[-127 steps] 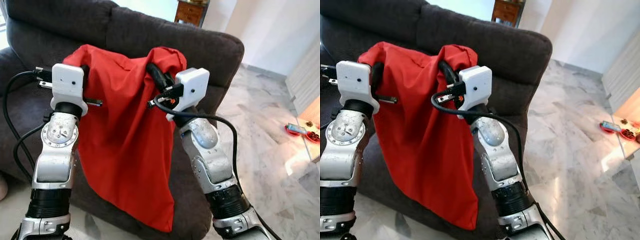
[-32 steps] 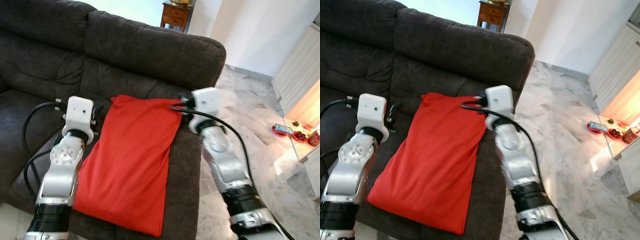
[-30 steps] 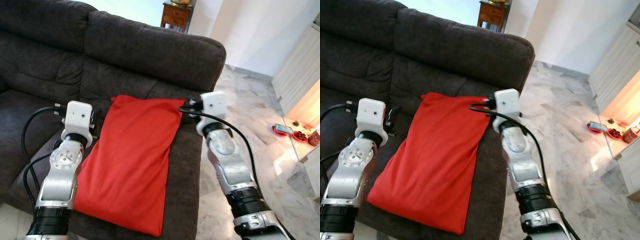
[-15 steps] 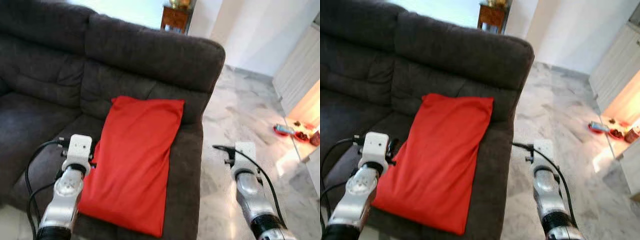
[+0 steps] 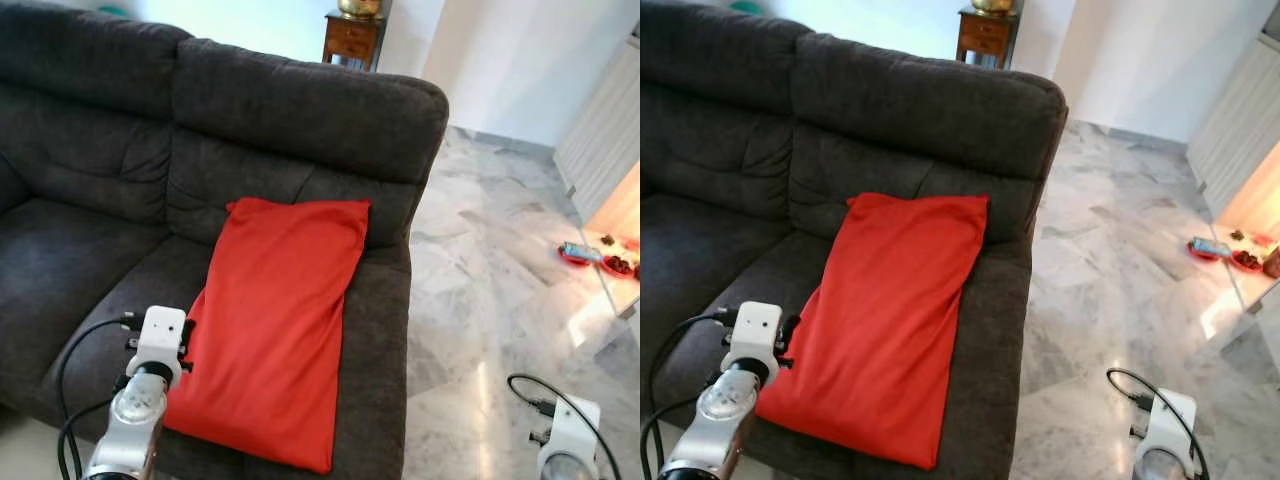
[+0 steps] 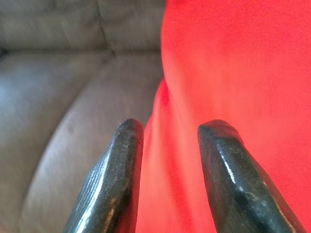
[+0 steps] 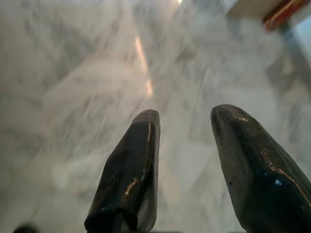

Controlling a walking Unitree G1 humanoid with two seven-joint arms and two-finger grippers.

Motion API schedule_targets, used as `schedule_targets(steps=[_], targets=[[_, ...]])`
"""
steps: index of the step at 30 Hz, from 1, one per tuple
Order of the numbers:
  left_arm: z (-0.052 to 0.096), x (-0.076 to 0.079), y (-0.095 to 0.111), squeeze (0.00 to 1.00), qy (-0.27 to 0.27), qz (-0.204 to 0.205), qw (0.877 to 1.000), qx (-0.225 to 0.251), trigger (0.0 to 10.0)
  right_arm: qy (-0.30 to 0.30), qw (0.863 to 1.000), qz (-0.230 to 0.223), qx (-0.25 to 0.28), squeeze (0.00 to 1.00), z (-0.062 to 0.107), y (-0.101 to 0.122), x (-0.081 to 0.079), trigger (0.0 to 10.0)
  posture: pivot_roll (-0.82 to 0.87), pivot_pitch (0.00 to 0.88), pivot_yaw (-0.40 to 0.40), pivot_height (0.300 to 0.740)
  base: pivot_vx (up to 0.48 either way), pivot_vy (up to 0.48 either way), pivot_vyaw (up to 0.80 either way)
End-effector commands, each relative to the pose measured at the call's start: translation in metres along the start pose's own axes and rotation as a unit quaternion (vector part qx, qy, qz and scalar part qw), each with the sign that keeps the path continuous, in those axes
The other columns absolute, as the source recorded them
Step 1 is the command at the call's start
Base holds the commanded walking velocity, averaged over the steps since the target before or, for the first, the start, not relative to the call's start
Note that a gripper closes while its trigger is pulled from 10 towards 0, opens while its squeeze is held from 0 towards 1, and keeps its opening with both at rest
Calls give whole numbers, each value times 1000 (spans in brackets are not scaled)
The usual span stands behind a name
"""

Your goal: Move the pillow to the sofa from floor

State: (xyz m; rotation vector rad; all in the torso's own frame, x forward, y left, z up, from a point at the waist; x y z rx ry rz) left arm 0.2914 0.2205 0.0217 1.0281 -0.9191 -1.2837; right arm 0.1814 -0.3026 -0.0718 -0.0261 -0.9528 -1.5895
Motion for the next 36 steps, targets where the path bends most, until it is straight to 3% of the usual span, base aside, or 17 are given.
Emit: schedule_targets(steps=[1, 4, 9, 11, 16, 21, 22, 24, 27, 28, 36], targets=[[-4, 7, -5, 0, -14, 4, 1000, -15, 10000, -1, 1000, 10, -9, 0, 2, -8, -3, 10000, 58, 0, -55, 740, 0, 0, 0], [-9, 10, -10, 0, -22, 10, 999, -32, 10000, 7, 999, 28, -20, 0, 6, -18, -11, 10000, 39, 0, -34, 740, 0, 0, 0], [-15, 18, -31, 0, -32, 35, 993, -104, 10000, 106, 994, 30, -18, 0, 19, -30, -49, 10000, 5, 0, -11, 740, 0, 0, 0], [-13, 20, -40, 0, -27, 46, 991, -125, 10000, 124, 992, 28, -20, 0, 23, -32, -58, 10000, 18, 0, -17, 740, 0, 0, 0], [-8, 19, -54, 0, -18, 41, 987, -151, 10000, 130, 991, 23, -23, 0, 26, -35, -63, 10000, 26, 0, -21, 740, 0, 0, 0], [1, 12, -69, 0, 7, 72, 983, -167, 10000, 140, 990, 31, -16, 0, 27, -32, -66, 10000, 46, 0, -37, 740, 0, 0, 0], [5, 4, -74, 0, 32, 114, 978, -174, 10000, 141, 989, 37, -16, 0, 27, -32, -67, 10000, 42, 0, -43, 740, 0, 0, 0], [7, -10, -77, 0, 72, 156, 969, -179, 10000, 141, 989, 42, -17, 0, 26, -32, -66, 10000, 49, 0, -50, 740, 0, 0, 0], [13, -18, -85, 0, 71, 110, 970, -205, 10000, 141, 989, 48, -15, 0, 25, -30, -64, 10000, 66, 0, -62, 740, 0, 0, 0], [22, -24, -96, 0, 80, 97, 966, -228, 10000, 141, 989, 51, -15, 0, 25, -30, -64, 10000, 60, 0, -60, 740, 0, 0, 0], [57, -34, -134, 0, 104, 92, 946, -293, 10000, 152, 987, 52, -13, 0, 27, -28, -70, 10000, 63, 0, -69, 740, 0, 0, 0]])
Point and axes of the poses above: a point about 5 cm out from each wrist's last joint towards the gripper, its own z axis pointing back from the gripper into the wrist, its own y axis along the axis of the wrist's last joint, x = y × z, the point moved 2 cm from there along -z, pointing out of the wrist towards the gripper, and after that the axes turned 15 degrees about z, right-handed, at the moved point
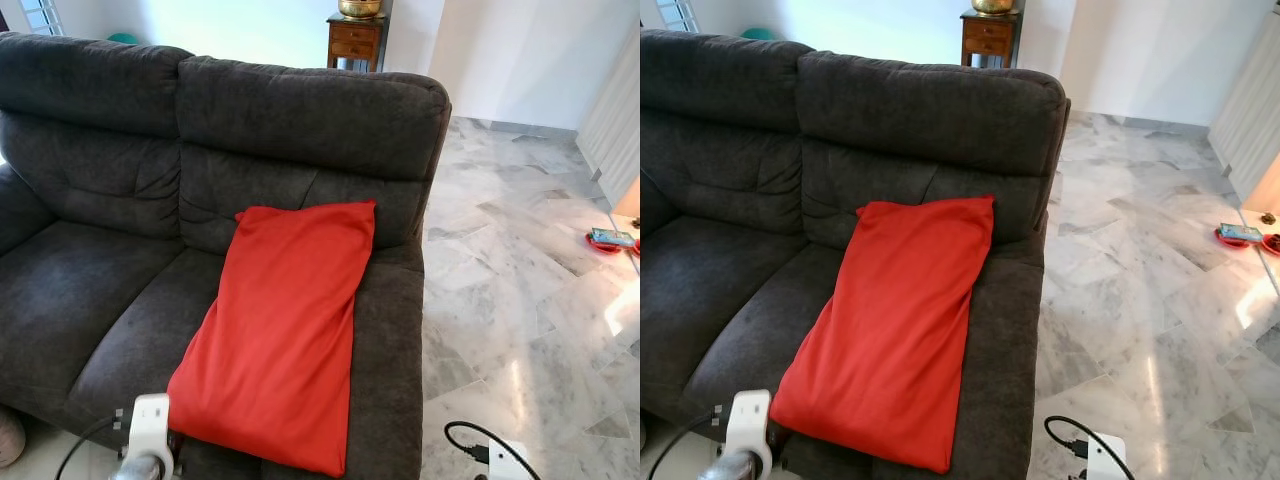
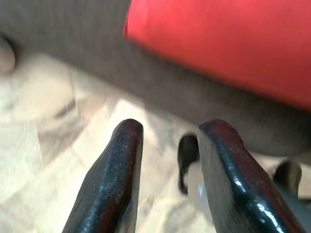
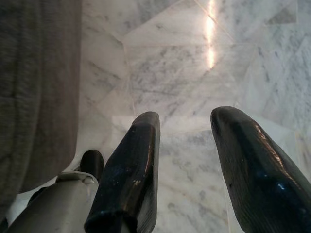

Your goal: Move the pillow to the sofa from floor

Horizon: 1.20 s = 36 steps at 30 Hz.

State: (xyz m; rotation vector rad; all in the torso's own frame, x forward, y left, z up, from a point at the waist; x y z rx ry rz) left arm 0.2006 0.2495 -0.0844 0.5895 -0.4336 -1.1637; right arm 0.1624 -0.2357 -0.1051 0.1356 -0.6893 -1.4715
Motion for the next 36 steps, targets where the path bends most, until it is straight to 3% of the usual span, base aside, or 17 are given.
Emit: schedule_targets(steps=[1, 6, 20, 36], targets=[[1, -2, -7, 0, 5, 2, 1000, -11, 10000, 6, 1000, 5, 2, 0, 0, 2, -3, 10000, 63, 0, -69, 740, 0, 0, 0], [4, -4, -20, 0, 9, 2, 1000, -28, 10000, 15, 1000, 8, 2, 0, 1, 1, -10, 10000, 61, 0, -72, 740, 0, 0, 0], [8, -10, -38, 0, 13, -4, 998, -54, 10000, 21, 1000, 22, -5, 0, 2, -5, -9, 10000, 55, 0, -75, 740, 0, 0, 0], [7, -5, -39, 0, 15, 0, 998, -60, 10000, 32, 999, 34, -1, 0, 2, -1, -16, 10000, 55, 0, -81, 740, -31, 0, 0]])
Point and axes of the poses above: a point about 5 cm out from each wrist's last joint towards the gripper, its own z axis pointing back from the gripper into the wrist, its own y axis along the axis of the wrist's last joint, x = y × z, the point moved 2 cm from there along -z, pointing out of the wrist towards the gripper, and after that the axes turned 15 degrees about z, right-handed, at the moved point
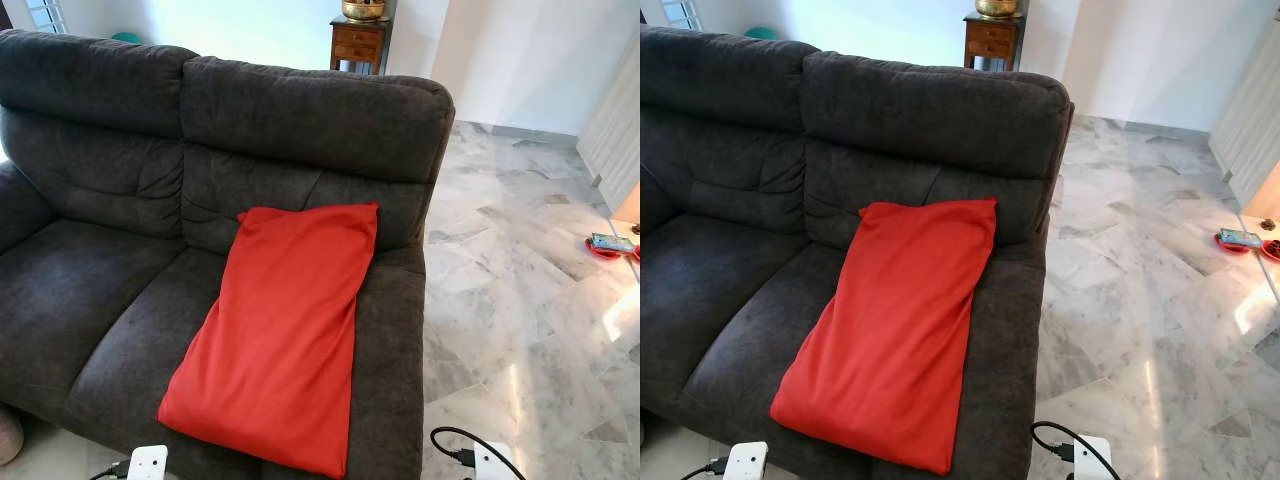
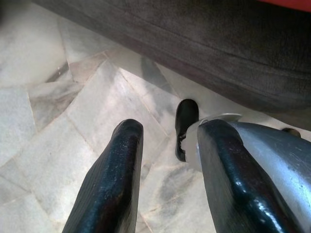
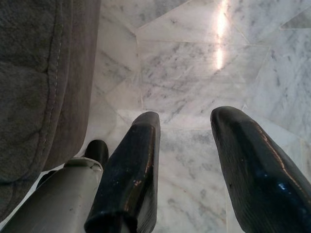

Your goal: Move the pillow to the sofa from floor

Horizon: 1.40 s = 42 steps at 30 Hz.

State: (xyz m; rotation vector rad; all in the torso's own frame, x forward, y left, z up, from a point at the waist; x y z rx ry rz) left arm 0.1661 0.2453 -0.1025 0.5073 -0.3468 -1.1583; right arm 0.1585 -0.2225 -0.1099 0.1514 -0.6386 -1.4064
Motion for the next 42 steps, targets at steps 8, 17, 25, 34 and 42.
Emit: schedule_targets(steps=[8, 17, 25, 34, 42], targets=[[-1, 4, -1, 0, 0, -4, 1000, -5, 10000, 4, 1000, 7, -1, 0, -1, 2, 0, 10000, 59, 0, -85, 740, -274, 0, 0], [-1, 5, -1, 0, 1, -4, 1000, -7, 10000, 8, 1000, 6, 0, 0, 0, 3, -4, 10000, 57, 0, -84, 740, -286, 0, 0], [-1, 6, 1, 0, 0, -9, 1000, -6, 10000, 11, 1000, 7, 1, 0, 0, 4, -6, 10000, 62, 0, -84, 740, -286, 0, 0], [0, -3, -3, 0, 1, -27, 1000, -9, 10000, 4, 1000, -12, 2, 0, 0, 1, 0, 10000, 58, 0, -59, 740, -31, 0, 0], [1, -8, 1, 0, -6, -78, 997, -8, 10000, -3, 999, -35, -4, 0, 2, -7, -1, 10000, 0, 0, 11, 740, 0, 0, 0]])
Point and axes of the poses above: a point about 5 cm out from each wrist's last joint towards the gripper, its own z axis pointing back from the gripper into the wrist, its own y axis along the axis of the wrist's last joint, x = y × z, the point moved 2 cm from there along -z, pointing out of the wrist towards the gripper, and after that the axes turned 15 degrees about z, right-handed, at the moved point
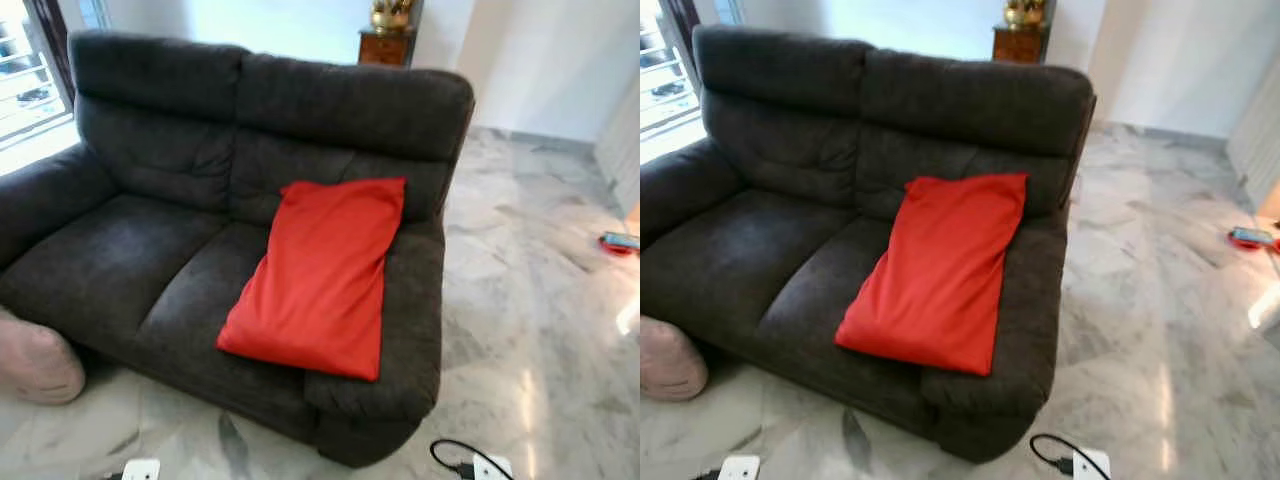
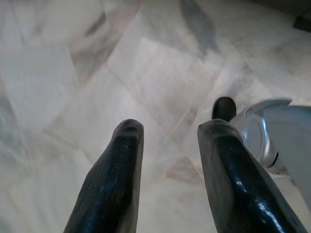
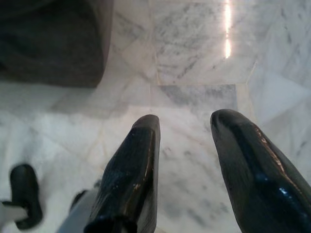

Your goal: Move the pillow to the sofa from floor

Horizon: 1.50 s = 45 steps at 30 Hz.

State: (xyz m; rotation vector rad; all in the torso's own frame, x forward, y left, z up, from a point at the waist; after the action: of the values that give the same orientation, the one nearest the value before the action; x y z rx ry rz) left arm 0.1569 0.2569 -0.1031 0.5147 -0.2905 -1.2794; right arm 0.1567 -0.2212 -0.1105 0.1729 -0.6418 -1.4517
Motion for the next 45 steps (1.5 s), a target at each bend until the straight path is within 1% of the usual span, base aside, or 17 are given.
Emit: schedule_targets(steps=[1, 9, 11, 14, 18, 20, 21, 23, 25, 27, 28, 31, 33, 35, 37, 41, 45], targets=[[-1, 5, 6, 0, -12, -24, 1000, 7, 10000, -6, 1000, -20, -11, 0, 2, -8, -1, 10000, -15, 0, 24, 740, 0, 0, 0], [-3, 11, 17, 0, -23, -74, 997, 15, 10000, -17, 999, -38, -25, 0, 5, -20, -2, 10000, -87, 0, 59, 740, 0, 0, 0], [-4, 21, 27, 0, -32, -75, 996, 26, 10000, -21, 999, -37, -26, 0, 5, -24, 3, 10000, -115, 0, 55, 740, 0, 0, 0], [-4, 30, 30, 0, -40, -77, 996, 29, 10000, -28, 999, -35, -27, 0, 5, -27, 10, 10000, -133, 0, 59, 740, 0, 0, 0], [-5, 58, 36, 0, -71, -88, 993, 38, 10000, -50, 998, -35, -30, 0, 6, -33, 26, 10000, -170, 0, 81, 740, 0, 0, 0], [-4, 74, 39, 0, -91, -105, 989, 42, 10000, -58, 997, -42, -26, 0, 6, -32, 31, 10000, -197, 0, 104, 740, 0, 0, 0], [-4, 74, 39, 0, -91, -105, 989, 42, 10000, -58, 997, -42, -26, 0, 6, -32, 31, 10000, -197, 0, 104, 740, 0, 0, 0], [-3, 85, 40, 0, -107, -123, 986, 44, 10000, -61, 997, -48, -21, 0, 6, -30, 32, 10000, -195, 0, 102, 740, 0, 0, 0], [-3, 89, 50, 0, -109, -120, 985, 58, 10000, -47, 998, -38, -18, 0, 5, -27, 24, 10000, -173, 0, 90, 740, 0, 0, 0], [-2, 89, 53, 0, -108, -115, 986, 62, 10000, -43, 998, -34, -17, 0, 5, -26, 21, 10000, -173, 0, 90, 740, 0, 0, 0], [-3, 87, 62, 0, -104, -102, 987, 71, 10000, -40, 999, -31, -13, 0, 3, -19, 17, 10000, -176, 0, 75, 740, 0, 0, 0], [-3, 86, 64, 0, -101, -98, 987, 75, 10000, -35, 999, -26, -10, 0, 2, -15, 15, 10000, -151, 0, 47, 740, 0, 0, 0], [-3, 84, 66, 0, -93, -87, 989, 80, 10000, -22, 1000, -9, -5, 0, 1, -10, 12, 10000, -129, 0, 30, 740, 0, 0, 0], [-3, 77, 70, 0, -80, -62, 991, 85, 10000, -15, 1000, 4, 1, 0, 0, -3, 10, 10000, -82, 0, 11, 740, 0, 0, 0], [-4, 72, 68, 0, -72, -46, 993, 85, 10000, -13, 1000, 8, 4, 0, -1, 1, 10, 10000, -67, 0, 5, 740, 0, 0, 0], [-4, 68, 65, 0, -70, -41, 993, 84, 10000, -6, 1000, 16, 18, 0, -2, 9, 5, 10000, -57, 0, 2, 740, 0, 0, 0], [-4, 63, 65, 0, -63, -35, 994, 85, 10000, 2, 1000, 10, 20, 0, -1, 8, 3, 10000, -50, 0, -3, 740, 0, 0, 0]])
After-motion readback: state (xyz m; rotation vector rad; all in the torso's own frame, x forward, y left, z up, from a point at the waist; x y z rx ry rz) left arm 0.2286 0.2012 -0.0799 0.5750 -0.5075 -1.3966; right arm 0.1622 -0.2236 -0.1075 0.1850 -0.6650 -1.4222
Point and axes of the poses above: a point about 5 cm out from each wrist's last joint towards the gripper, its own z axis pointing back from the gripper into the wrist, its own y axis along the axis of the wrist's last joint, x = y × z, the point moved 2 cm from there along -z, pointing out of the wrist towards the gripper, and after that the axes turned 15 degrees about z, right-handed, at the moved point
